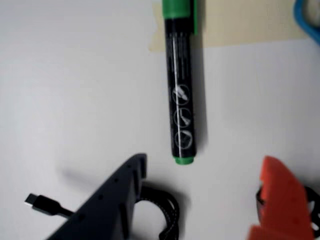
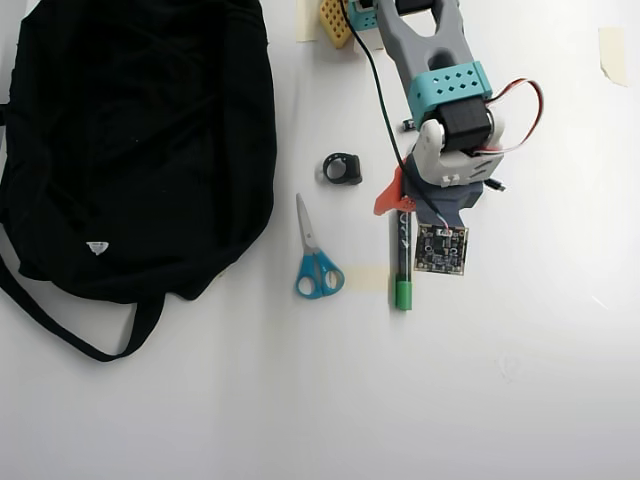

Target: Put the green marker into the black bag

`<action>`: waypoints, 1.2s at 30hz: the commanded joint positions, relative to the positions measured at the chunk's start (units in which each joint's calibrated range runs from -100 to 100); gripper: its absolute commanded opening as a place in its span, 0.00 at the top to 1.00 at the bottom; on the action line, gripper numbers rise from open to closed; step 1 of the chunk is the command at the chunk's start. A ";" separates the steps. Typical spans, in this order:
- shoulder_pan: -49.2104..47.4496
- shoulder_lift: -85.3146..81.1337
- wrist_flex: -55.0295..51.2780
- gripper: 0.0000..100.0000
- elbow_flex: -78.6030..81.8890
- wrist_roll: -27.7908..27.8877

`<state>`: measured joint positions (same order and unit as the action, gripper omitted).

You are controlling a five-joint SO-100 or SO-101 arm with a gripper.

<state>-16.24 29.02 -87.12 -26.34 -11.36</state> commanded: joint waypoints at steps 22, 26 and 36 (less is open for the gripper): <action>-0.96 10.57 8.14 0.68 -2.86 1.23; -0.96 11.73 9.34 0.68 -2.86 1.23; -0.67 13.72 10.81 0.68 -2.77 1.23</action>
<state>-16.90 43.30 -76.99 -27.12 -10.38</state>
